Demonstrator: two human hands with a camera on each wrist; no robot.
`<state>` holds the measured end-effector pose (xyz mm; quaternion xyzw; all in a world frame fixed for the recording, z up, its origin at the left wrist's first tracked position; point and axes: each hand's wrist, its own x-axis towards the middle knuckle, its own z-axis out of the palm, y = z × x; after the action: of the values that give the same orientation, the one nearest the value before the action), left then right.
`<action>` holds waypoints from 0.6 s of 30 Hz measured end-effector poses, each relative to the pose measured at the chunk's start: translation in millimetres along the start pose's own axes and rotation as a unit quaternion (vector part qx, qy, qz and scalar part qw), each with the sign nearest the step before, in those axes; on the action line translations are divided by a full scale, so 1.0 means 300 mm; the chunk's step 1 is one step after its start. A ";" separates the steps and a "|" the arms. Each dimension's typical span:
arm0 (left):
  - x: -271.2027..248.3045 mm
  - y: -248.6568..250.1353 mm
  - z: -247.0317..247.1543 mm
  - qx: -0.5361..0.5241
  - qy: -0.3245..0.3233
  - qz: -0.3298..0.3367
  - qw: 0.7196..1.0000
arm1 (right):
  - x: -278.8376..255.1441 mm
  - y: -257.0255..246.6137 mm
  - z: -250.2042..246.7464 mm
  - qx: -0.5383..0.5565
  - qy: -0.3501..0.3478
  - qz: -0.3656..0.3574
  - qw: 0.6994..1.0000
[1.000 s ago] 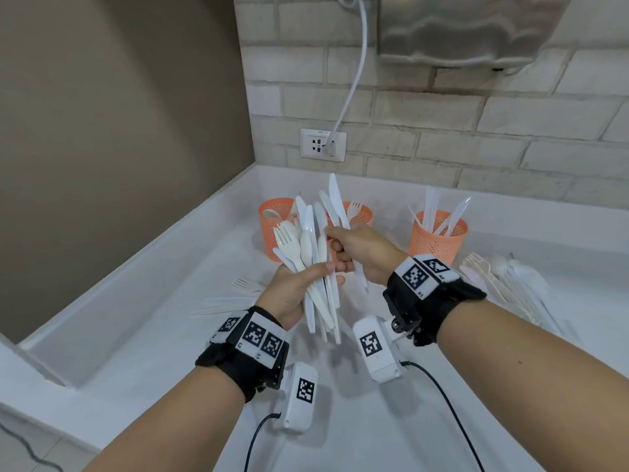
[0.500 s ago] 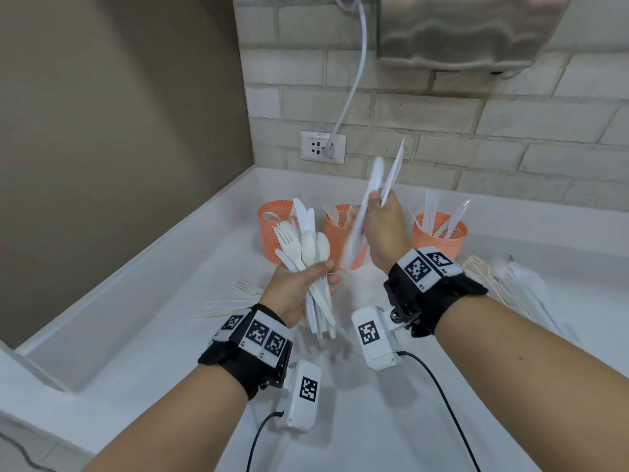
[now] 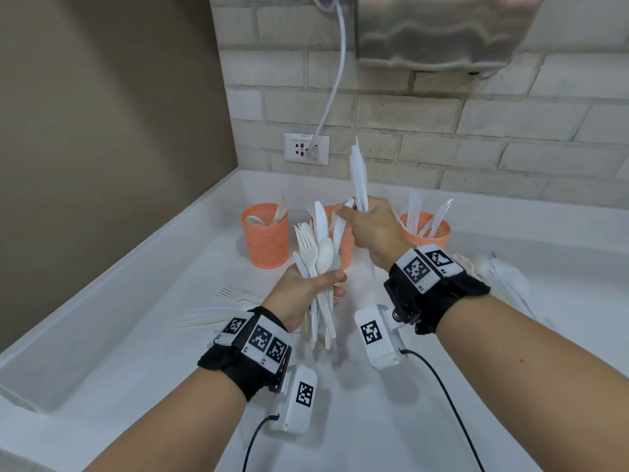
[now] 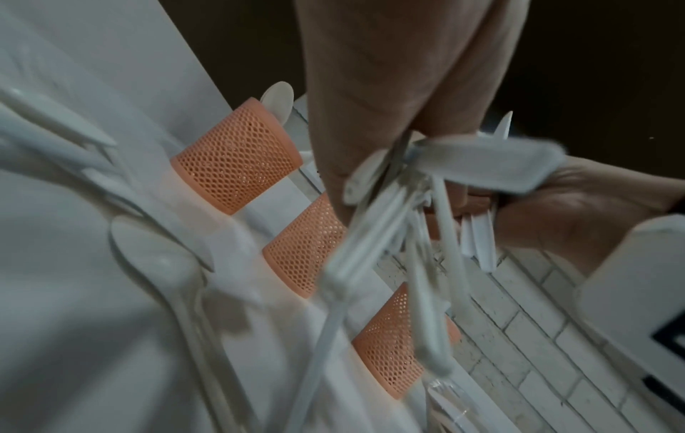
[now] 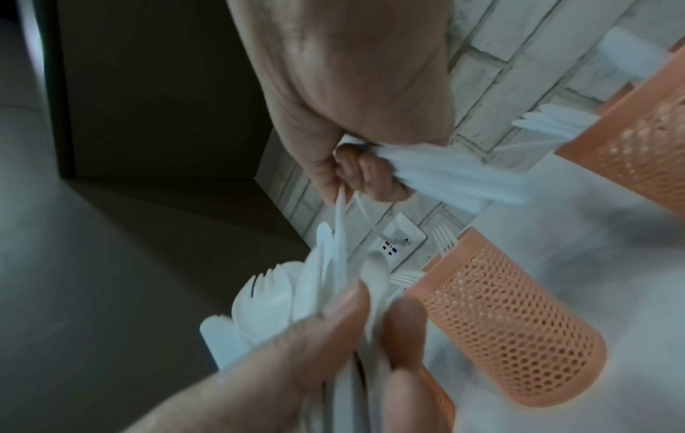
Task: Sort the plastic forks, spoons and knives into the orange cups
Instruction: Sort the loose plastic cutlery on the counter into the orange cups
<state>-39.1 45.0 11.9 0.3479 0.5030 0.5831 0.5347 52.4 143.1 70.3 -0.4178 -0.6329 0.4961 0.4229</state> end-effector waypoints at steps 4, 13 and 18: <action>0.018 -0.006 0.029 0.039 0.004 0.007 0.999 | -0.023 0.024 -0.026 -0.055 -0.079 0.006 0.995; 0.043 -0.011 0.088 0.068 -0.032 0.007 0.997 | -0.002 0.059 -0.078 -0.052 0.014 0.011 0.998; 0.063 -0.022 0.107 0.085 -0.036 0.020 0.995 | -0.007 0.074 -0.096 -0.027 0.007 -0.026 0.999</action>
<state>-10.7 69.8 11.0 0.4233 0.5241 0.5356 0.5092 82.9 152.5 52.5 -0.4162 -0.6537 0.4646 0.4286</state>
